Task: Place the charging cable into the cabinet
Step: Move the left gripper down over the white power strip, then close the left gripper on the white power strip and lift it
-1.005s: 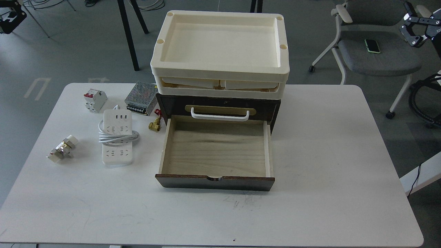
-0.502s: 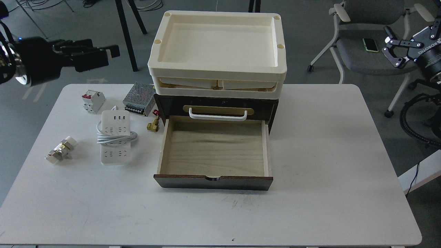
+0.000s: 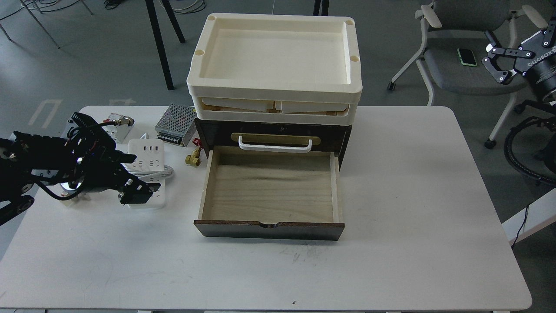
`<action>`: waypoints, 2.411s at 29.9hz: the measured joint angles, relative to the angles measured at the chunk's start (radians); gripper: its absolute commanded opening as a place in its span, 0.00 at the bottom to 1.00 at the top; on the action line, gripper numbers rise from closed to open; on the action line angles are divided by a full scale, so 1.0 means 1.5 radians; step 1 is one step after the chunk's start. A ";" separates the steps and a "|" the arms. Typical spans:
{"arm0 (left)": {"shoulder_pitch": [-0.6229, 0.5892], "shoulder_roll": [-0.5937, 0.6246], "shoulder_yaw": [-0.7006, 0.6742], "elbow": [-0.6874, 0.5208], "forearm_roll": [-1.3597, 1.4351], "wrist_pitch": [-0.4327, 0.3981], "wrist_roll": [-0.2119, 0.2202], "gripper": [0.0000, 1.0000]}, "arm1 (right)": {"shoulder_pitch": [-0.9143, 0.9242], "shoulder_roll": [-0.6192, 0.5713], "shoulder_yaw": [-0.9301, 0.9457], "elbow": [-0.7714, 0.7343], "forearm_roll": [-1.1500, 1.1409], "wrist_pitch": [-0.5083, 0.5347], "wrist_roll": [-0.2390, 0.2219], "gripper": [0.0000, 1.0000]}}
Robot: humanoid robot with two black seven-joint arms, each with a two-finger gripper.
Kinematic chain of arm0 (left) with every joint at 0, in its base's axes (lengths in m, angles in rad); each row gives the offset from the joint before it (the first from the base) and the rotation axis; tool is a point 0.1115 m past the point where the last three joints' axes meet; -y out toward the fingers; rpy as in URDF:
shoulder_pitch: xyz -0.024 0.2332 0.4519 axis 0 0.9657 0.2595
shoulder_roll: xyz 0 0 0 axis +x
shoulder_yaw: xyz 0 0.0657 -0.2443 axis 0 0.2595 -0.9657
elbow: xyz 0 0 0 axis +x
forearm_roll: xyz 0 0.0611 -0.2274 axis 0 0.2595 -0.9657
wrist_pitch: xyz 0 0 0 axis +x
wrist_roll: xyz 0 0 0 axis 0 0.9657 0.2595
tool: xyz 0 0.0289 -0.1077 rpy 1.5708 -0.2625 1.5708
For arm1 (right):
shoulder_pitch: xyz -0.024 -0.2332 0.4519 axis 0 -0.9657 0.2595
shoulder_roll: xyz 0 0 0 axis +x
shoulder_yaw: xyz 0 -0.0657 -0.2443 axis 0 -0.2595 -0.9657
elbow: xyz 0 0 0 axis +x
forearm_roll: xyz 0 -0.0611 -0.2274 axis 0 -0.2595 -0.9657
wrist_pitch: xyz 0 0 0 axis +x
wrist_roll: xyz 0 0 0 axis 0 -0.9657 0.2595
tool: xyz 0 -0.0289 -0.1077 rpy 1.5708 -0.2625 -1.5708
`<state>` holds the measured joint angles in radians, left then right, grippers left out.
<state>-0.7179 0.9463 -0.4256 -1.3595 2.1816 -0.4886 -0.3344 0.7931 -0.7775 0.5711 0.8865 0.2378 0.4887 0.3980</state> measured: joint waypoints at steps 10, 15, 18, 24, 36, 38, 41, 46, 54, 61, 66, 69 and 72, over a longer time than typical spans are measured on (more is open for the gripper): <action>-0.014 -0.104 0.024 0.167 0.000 0.047 -0.001 0.97 | -0.013 0.001 0.001 -0.004 0.000 0.000 0.002 1.00; -0.019 -0.124 0.036 0.200 0.000 0.071 -0.001 0.93 | -0.018 0.001 0.000 -0.004 0.000 0.000 0.003 1.00; -0.021 -0.139 0.050 0.231 0.000 0.091 -0.001 0.90 | -0.024 0.002 0.000 -0.004 0.000 0.000 0.004 1.00; -0.034 -0.163 0.096 0.293 0.000 0.140 -0.014 0.85 | -0.027 0.003 0.003 -0.006 0.000 0.000 0.004 1.00; -0.039 -0.177 0.130 0.329 0.000 0.181 -0.045 0.69 | -0.036 0.004 0.003 -0.012 0.000 0.000 0.004 1.00; -0.039 -0.182 0.132 0.335 0.000 0.193 -0.046 0.67 | -0.038 0.004 0.003 -0.012 0.000 0.000 0.004 1.00; -0.039 -0.191 0.132 0.351 0.000 0.203 -0.046 0.65 | -0.039 0.004 0.003 -0.011 0.000 0.000 0.004 1.00; -0.039 -0.200 0.133 0.376 0.000 0.207 -0.045 0.57 | -0.040 0.003 0.004 -0.011 0.001 0.000 0.005 1.00; -0.046 -0.197 0.156 0.381 0.000 0.209 -0.045 0.24 | -0.044 0.003 0.004 -0.012 0.001 0.000 0.006 1.00; -0.047 -0.195 0.157 0.380 0.000 0.231 -0.046 0.06 | -0.052 0.003 0.005 -0.012 0.001 0.000 0.006 1.00; -0.052 -0.195 0.157 0.379 0.000 0.241 -0.046 0.02 | -0.060 0.003 0.005 -0.012 0.001 0.000 0.006 1.00; -0.062 -0.195 0.155 0.373 0.000 0.247 -0.055 0.02 | -0.064 0.002 0.006 -0.012 0.001 0.000 0.006 1.00; -0.079 -0.190 0.154 0.366 0.000 0.248 -0.067 0.02 | -0.067 0.002 0.007 -0.012 0.001 0.000 0.006 1.00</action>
<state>-0.8361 0.6610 -0.1943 -0.8112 2.1816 -0.1165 -0.4344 0.6931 -0.7747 0.5813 0.8682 0.2394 0.4887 0.4065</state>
